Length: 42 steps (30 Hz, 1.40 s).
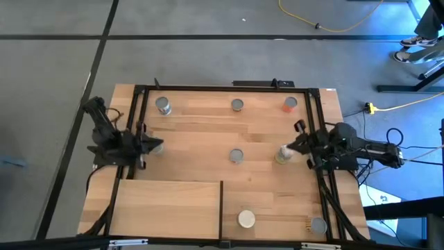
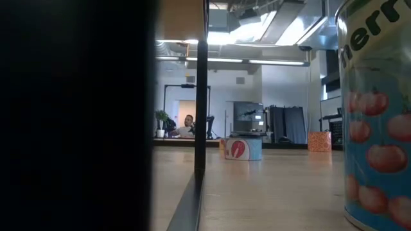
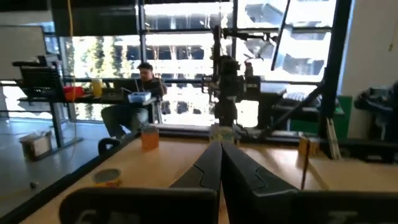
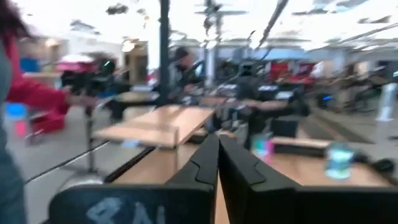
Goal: Pick and place cans onto a shelf
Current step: Put the canned chicken soup on the shelf
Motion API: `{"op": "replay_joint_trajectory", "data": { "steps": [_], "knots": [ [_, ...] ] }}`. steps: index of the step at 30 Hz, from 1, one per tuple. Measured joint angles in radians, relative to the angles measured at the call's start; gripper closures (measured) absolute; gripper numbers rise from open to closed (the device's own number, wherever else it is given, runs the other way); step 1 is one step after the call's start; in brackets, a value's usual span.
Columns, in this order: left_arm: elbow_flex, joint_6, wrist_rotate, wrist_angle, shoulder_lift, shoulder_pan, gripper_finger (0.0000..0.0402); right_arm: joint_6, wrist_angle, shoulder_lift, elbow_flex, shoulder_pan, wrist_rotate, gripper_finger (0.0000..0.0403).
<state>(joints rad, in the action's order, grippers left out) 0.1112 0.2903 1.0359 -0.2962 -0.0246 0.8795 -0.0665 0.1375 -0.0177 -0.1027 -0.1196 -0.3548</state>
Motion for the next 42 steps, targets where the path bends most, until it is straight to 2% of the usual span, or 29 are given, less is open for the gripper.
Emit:
{"op": "replay_joint_trajectory", "data": {
  "steps": [5,9,14,21,25,30,33,39,42],
  "knots": [
    [0.183,0.035,0.033,0.101,-0.01,0.0,0.0401,0.015,-0.011,-0.003,-0.13,0.0,0.127,0.0387],
    [0.338,0.018,0.077,0.277,-0.064,0.0,0.0401,0.001,-0.195,-0.047,-0.272,0.0,0.216,0.0387],
    [0.522,-0.067,0.174,0.444,-0.186,0.0,0.0401,-0.108,-0.455,-0.218,-0.47,0.0,0.283,0.0387],
    [0.759,-0.199,0.209,0.643,-0.395,0.0,0.0401,-0.186,-0.569,-0.517,-0.729,0.0,0.249,0.0387],
    [0.88,-0.405,0.116,0.869,-0.486,0.0,0.0401,-0.235,-0.661,-0.673,-0.883,0.0,0.248,0.0387],
    [1.01,-0.844,-0.066,1.291,-0.581,-0.018,0.0401,-0.287,-0.773,-0.812,-1.064,0.0,0.247,0.0387],
    [1.036,-1.077,-0.169,1.485,-0.63,-0.053,0.0401,-0.292,-0.794,-0.861,-1.144,0.0,0.247,0.0387],
    [1.037,-1.42,-0.382,1.703,-0.693,-0.147,0.0401,-0.248,-0.794,-0.901,-1.207,0.0,0.246,0.0387],
    [1.037,-1.487,-0.43,1.724,-0.72,-0.177,0.0401,-0.193,-0.798,-0.904,-1.208,0.0,0.248,0.0387]
  ]
}}
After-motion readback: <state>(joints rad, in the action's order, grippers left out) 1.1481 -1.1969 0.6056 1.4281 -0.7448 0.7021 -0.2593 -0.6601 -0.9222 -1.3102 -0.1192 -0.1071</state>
